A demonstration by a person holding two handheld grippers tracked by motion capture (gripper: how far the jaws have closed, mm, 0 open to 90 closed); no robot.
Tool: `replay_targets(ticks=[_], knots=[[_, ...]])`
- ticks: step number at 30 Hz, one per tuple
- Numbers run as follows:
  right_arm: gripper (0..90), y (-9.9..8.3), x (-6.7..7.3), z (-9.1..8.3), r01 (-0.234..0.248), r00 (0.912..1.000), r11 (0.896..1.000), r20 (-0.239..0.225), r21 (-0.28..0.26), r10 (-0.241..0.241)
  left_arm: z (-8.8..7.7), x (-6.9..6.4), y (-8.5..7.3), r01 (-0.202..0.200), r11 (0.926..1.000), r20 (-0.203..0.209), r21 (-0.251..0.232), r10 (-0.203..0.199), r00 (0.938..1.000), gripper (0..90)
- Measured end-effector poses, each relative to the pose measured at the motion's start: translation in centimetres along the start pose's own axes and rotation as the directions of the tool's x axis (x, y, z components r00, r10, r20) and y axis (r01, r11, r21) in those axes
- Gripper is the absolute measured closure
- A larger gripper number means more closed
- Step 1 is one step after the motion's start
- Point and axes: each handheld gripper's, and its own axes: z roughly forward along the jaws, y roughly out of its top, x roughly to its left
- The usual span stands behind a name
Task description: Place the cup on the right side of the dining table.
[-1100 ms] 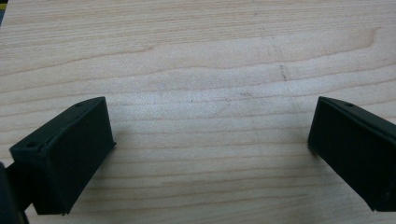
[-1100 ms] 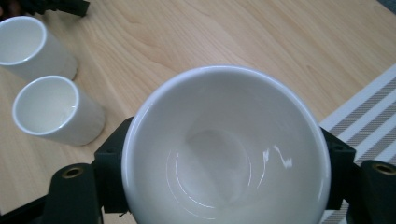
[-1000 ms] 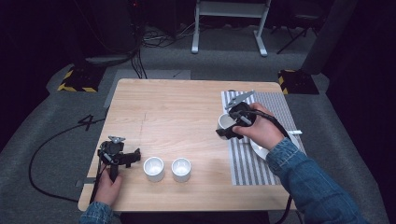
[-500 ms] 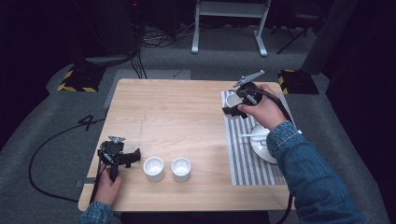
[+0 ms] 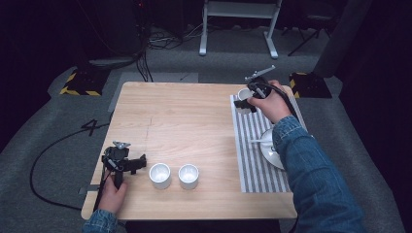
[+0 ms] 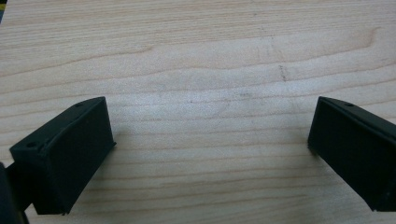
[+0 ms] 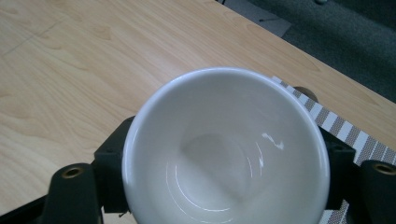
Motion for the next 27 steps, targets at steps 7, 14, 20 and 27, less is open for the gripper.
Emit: replay_targets(ticks=[7,14,20,27], knots=[[27.4,-0.4,-2.6,2.8,-0.060,0.9966,0.997,0.060,0.048,0.057,0.0,0.0,0.0,-0.002,1.0000,0.000,0.001,0.002,1.0000,0.3],[27.4,-1.2,-3.8,5.0,-0.090,0.9923,0.991,0.094,0.097,0.081,0.0,0.0,0.0,-0.003,1.0000,0.000,0.001,0.003,1.0000,0.3],[27.4,-1.9,-4.7,6.7,-0.115,0.9886,0.985,0.112,0.131,0.101,0.0,0.0,0.0,-0.003,1.0000,0.000,0.002,0.003,1.0000,0.3],[27.4,-2.7,-5.4,8.4,-0.137,0.9855,0.977,0.122,0.164,0.117,0.0,0.0,0.0,-0.002,1.0000,0.000,0.001,0.002,1.0000,0.2]])
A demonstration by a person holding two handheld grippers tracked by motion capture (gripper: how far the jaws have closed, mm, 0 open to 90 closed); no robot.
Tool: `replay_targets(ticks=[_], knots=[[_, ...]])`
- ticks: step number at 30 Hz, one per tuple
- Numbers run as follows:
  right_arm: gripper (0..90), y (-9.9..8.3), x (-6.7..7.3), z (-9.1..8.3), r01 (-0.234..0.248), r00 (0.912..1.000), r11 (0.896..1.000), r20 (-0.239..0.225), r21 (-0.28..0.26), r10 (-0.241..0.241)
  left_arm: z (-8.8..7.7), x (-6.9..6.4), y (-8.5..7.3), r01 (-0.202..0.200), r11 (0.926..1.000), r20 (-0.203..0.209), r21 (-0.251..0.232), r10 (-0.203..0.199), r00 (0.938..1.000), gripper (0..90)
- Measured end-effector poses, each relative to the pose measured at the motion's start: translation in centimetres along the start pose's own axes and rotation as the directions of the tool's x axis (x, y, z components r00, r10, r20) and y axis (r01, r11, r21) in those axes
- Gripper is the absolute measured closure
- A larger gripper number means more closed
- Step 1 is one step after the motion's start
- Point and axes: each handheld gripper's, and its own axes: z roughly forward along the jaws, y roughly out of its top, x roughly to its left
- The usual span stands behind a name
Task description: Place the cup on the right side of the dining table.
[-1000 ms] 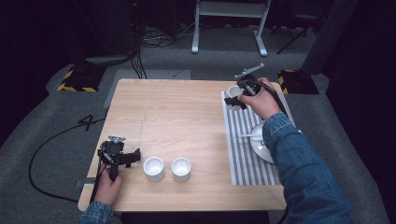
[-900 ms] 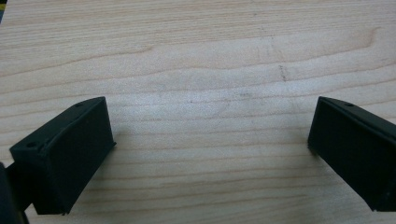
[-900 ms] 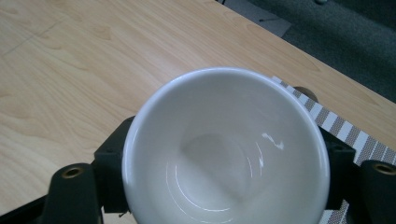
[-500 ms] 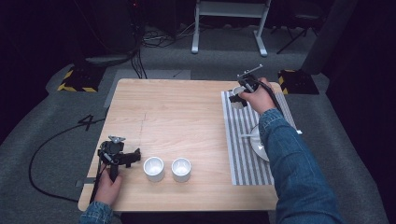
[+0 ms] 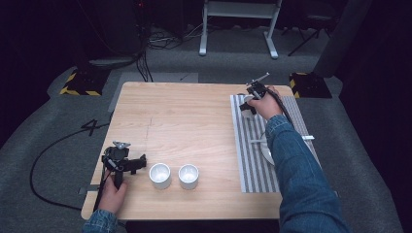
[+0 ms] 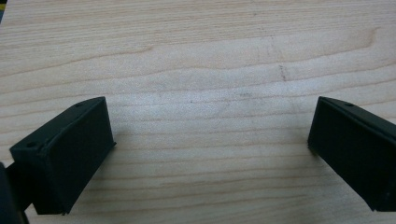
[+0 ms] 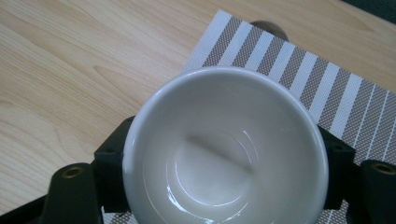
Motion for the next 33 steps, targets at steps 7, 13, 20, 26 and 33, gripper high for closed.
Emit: replay_targets(ticks=[7,13,20,26,33], knots=[[27.4,-0.5,-1.0,1.4,-0.031,0.9993,0.999,0.019,0.014,0.031,0.0,0.0,0.0,0.000,1.0000,0.000,0.000,0.000,1.0000,0.3],[27.4,-1.1,-1.8,2.4,-0.054,0.9977,0.998,0.041,0.025,0.053,0.0,0.0,0.0,0.000,1.0000,0.000,0.000,0.000,1.0000,0.3],[27.4,-1.4,-2.4,2.5,-0.070,0.9956,0.997,0.063,0.010,0.070,0.0,0.0,0.0,0.000,1.0000,0.000,0.000,0.000,1.0000,0.3],[27.0,-1.7,-2.8,2.6,-0.101,0.9925,0.995,0.071,0.012,0.100,0.0,0.0,0.0,0.000,1.0000,0.000,0.000,0.000,1.0000,0.3],[23.5,-1.6,-2.9,2.3,-0.114,0.9909,0.993,0.075,0.020,0.112,0.0,0.0,0.0,0.000,1.0000,0.000,0.000,0.000,1.0000,0.3]])
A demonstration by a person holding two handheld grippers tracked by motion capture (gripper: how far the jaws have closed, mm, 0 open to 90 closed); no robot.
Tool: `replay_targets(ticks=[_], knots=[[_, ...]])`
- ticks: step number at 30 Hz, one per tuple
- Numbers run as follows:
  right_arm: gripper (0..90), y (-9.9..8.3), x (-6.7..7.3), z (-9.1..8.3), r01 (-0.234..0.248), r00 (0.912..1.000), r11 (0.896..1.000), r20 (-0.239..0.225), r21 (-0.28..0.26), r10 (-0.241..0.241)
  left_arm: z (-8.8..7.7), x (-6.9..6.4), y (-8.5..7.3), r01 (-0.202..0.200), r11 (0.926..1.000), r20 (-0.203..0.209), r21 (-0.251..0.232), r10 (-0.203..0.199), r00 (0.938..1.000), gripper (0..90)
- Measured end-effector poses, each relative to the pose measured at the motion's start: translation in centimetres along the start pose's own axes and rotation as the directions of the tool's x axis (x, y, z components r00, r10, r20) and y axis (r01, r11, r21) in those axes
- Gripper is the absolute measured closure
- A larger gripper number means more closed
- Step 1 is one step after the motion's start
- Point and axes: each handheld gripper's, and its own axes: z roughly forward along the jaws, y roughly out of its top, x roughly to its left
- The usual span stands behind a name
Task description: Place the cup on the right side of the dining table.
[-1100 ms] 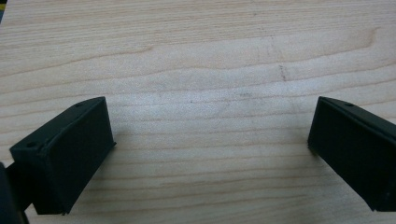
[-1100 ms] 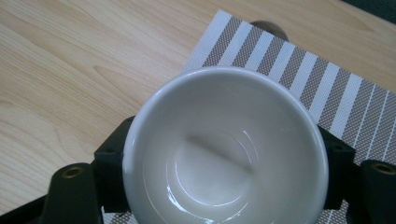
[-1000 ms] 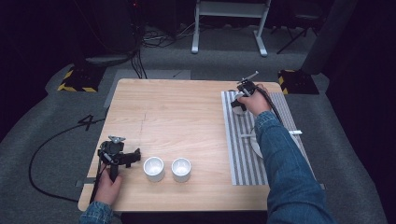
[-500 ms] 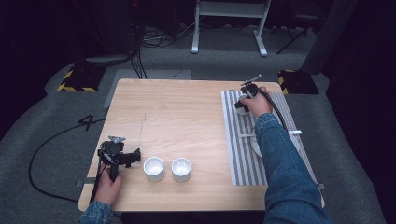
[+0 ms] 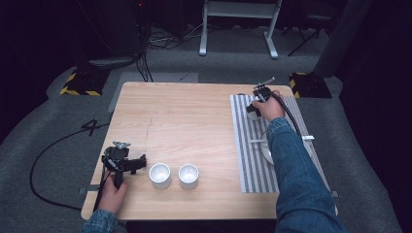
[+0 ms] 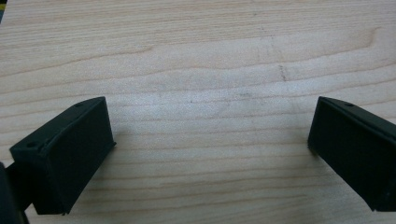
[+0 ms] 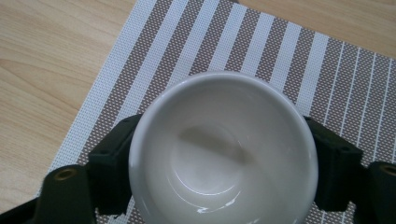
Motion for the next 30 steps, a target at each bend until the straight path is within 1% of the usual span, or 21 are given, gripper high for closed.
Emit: replay_targets(ticks=[5,8,10,11,13,14,15,17,19,20,21,26,27,28,29,30], knots=[[20.8,0.0,0.1,-0.2,0.009,0.9999,1.000,0.007,-0.005,-0.009,0.0,0.0,0.0,-0.001,1.0000,0.000,0.001,0.001,1.0000,0.3],[20.4,0.0,0.2,-0.7,0.006,0.9999,1.000,0.010,-0.006,-0.006,0.0,0.0,0.0,0.000,1.0000,0.000,0.000,0.000,1.0000,0.2],[19.5,0.1,0.4,-1.5,0.018,0.9998,1.000,0.013,-0.016,-0.018,0.0,0.0,0.0,0.000,1.0000,0.000,0.000,0.000,1.0000,0.2],[19.5,0.1,0.4,-1.5,0.018,0.9998,1.000,0.013,-0.016,-0.018,0.0,0.0,0.0,0.000,1.0000,0.000,0.000,0.000,1.0000,0.3],[19.3,0.1,0.5,-2.0,0.026,0.9994,0.999,0.021,-0.022,-0.025,0.0,0.0,0.0,-0.001,1.0000,0.000,0.000,0.001,1.0000,0.3],[19.3,0.1,0.6,-2.6,0.027,0.9993,0.999,0.026,-0.031,-0.026,0.0,0.0,0.0,0.000,1.0000,0.001,0.000,0.000,1.0000,0.3],[19.3,0.1,0.6,-2.6,0.027,0.9993,0.999,0.026,-0.031,-0.026,0.0,0.0,0.0,-0.001,1.0000,0.001,0.000,0.001,1.0000,0.3],[19.6,0.1,0.8,-3.5,0.044,0.9983,0.998,0.040,-0.039,-0.042,0.0,0.0,0.0,-0.001,1.0000,0.001,0.000,0.001,1.0000,0.3],[19.7,0.1,0.8,-3.9,0.041,0.9985,0.998,0.037,-0.048,-0.040,0.0,0.0,0.0,0.000,1.0000,0.001,0.000,0.000,1.0000,0.2],[19.7,0.1,0.8,-4.6,0.040,0.9988,0.997,0.030,-0.058,-0.039,0.0,0.0,0.0,-0.002,1.0000,0.001,0.000,0.002,1.0000,0.3],[19.7,0.1,0.8,-4.6,0.040,0.9988,0.997,0.030,-0.058,-0.039,0.0,0.0,0.0,0.001,1.0000,0.001,-0.001,-0.001,1.0000,0.3],[19.8,0.0,1.2,-6.2,0.041,0.9991,0.996,0.011,-0.081,-0.040,0.0,0.0,0.0,-0.002,1.0000,0.001,0.000,0.002,1.0000,0.3],[20.4,-0.1,1.3,-6.5,0.046,0.9989,0.995,0.006,-0.094,-0.046,0.0,0.0,0.0,-0.001,1.0000,0.001,0.000,0.001,1.0000,0.3],[21.3,-0.2,1.4,-6.9,0.038,0.9993,0.993,-0.001,-0.112,-0.039,0.0,0.0,0.0,0.001,1.0000,0.001,-0.002,-0.001,1.0000,0.3],[21.4,-0.3,1.5,-7.3,0.034,0.9993,0.992,-0.009,-0.120,-0.035,0.0,0.0,0.0,-0.002,1.0000,0.001,0.000,0.002,1.0000,0.3],[21.4,-0.5,1.7,-7.7,0.039,0.9991,0.992,-0.010,-0.120,-0.041,0.0,0.0,0.0,0.000,1.0000,0.001,-0.001,0.000,1.0000,0.3]])
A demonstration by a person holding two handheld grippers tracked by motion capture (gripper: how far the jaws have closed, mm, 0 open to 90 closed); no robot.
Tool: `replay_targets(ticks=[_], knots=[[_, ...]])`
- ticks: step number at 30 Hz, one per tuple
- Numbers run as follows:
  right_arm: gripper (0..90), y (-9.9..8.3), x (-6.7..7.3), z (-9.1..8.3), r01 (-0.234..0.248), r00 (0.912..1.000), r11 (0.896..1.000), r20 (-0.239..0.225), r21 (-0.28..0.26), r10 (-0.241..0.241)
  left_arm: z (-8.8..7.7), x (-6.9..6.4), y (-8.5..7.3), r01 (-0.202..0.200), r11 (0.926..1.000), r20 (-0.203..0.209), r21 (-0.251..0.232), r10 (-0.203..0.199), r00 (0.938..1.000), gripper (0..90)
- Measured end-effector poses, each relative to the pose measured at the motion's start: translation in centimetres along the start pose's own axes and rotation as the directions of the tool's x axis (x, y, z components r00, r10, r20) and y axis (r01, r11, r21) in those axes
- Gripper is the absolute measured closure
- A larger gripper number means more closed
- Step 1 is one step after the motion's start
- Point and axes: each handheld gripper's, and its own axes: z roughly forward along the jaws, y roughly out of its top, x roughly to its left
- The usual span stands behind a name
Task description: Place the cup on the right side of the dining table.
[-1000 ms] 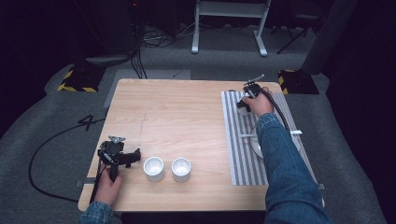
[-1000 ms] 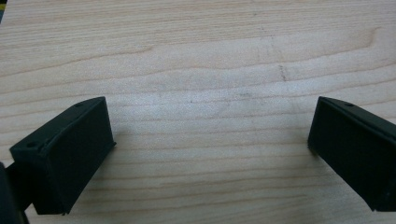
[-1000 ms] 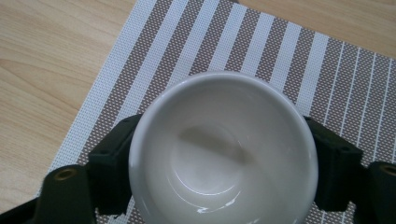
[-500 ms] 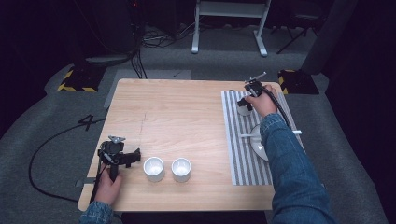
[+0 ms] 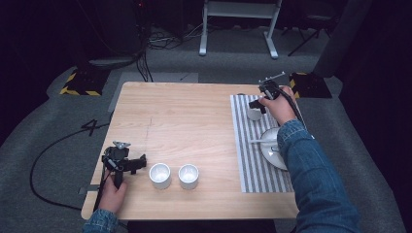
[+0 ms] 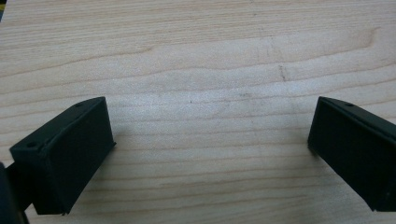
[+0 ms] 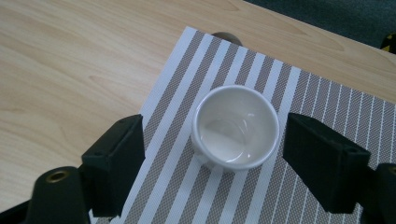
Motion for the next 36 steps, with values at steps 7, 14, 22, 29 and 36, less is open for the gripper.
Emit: replay_targets(ticks=[7,14,22,29,36], knots=[[21.4,-0.9,1.3,-2.5,0.047,0.9980,0.999,-0.042,-0.022,-0.048,0.0,0.0,0.0,0.001,1.0000,0.000,0.000,-0.001,1.0000,0.3],[21.3,-1.8,2.3,-4.5,0.084,0.9931,0.995,-0.079,-0.047,-0.087,0.0,0.0,0.0,0.000,1.0000,0.000,0.000,0.000,1.0000,0.3],[21.8,-3.4,4.4,-7.3,0.173,0.9793,0.984,-0.099,-0.043,-0.177,0.0,0.0,0.0,0.000,1.0000,0.000,0.000,0.000,1.0000,0.3],[22.4,-4.7,5.6,-9.2,0.204,0.9703,0.978,-0.124,-0.044,-0.208,0.0,0.0,0.0,-0.002,1.0000,0.001,0.000,0.002,1.0000,0.3],[22.1,-6.0,5.8,-10.1,0.194,0.9675,0.979,-0.153,-0.062,-0.201,0.1,0.0,0.1,-0.005,1.0000,0.003,0.001,0.005,1.0000,0.3]])
